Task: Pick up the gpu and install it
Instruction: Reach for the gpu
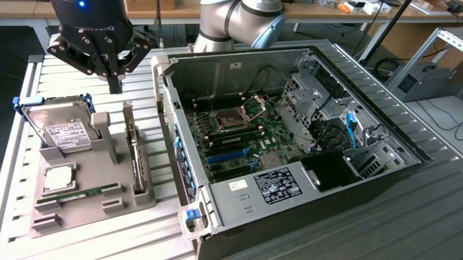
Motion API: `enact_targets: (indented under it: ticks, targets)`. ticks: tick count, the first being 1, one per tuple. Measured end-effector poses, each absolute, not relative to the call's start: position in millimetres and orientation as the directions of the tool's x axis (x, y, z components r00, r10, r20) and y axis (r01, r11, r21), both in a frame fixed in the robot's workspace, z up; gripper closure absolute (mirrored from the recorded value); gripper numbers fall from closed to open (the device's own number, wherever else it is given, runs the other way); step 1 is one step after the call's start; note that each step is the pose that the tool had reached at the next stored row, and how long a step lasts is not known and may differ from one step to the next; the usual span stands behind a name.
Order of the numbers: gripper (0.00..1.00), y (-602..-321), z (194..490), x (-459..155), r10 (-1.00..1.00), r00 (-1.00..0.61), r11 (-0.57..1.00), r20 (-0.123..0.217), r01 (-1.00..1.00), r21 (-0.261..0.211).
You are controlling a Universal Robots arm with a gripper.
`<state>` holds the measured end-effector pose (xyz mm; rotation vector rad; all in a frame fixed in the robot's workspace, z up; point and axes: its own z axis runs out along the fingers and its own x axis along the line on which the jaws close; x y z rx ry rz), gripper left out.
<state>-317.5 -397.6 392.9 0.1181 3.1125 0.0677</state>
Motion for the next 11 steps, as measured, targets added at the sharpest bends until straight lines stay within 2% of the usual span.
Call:
enact_targets:
  ticks: [11]
  targets:
    - [0.89,-416.3,392.9,-318.1,0.076,-0.997,0.996,-0.025,0.075,0.038]
